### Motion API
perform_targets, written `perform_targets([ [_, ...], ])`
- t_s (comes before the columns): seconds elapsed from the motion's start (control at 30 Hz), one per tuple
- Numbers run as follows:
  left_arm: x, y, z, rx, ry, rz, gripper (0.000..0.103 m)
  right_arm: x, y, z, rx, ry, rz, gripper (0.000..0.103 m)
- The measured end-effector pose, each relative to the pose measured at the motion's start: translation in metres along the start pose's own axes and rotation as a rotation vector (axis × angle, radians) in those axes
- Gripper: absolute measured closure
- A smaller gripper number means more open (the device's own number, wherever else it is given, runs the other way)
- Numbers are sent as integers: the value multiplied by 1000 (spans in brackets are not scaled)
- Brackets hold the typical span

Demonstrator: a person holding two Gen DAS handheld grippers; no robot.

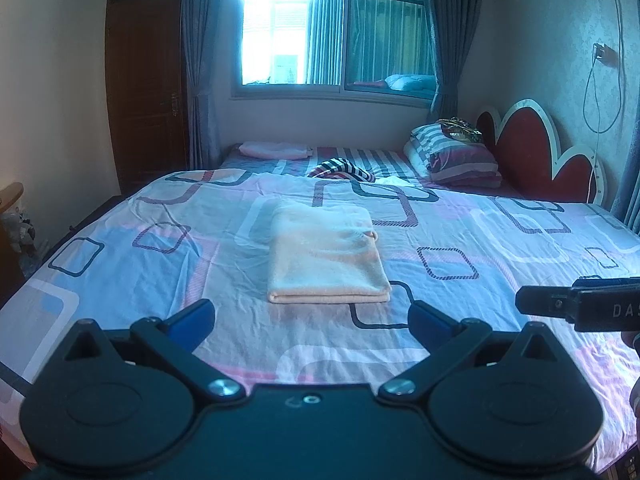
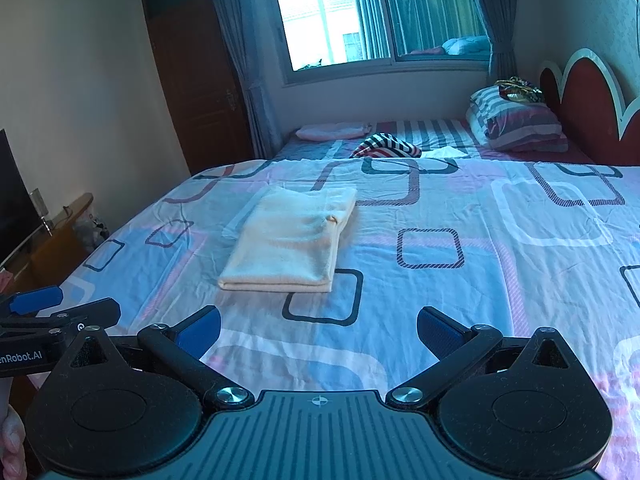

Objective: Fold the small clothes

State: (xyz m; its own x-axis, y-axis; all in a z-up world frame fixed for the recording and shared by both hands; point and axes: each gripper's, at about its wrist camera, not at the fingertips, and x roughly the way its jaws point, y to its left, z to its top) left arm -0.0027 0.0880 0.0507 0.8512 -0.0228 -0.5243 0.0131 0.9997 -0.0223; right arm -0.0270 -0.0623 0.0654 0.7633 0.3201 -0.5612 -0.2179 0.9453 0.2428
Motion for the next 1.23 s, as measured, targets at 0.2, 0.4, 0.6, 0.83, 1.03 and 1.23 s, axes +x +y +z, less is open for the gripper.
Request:
perform_targets([
  [0.2,0,0,0,-1,1,-2,1,-1,0,1,-7,0,-2,0],
  [0.4,1,0,0,-2,0,2,1,-1,0,1,-9,-2,-2,0],
  [0.6,1,2,1,-4,2,5,1,-1,1,2,-15,0,4,0],
  [0.83,2,3,0,0,-2,3,1,-1,-1,3,-15,2,6,0],
  [1.03,4,2,-1,28,-6,17,2,0,-1,3,-17,3,8,0],
  [1.23,5,6,0,8,-1,14,2,1,0,2,-25,6,14,0],
])
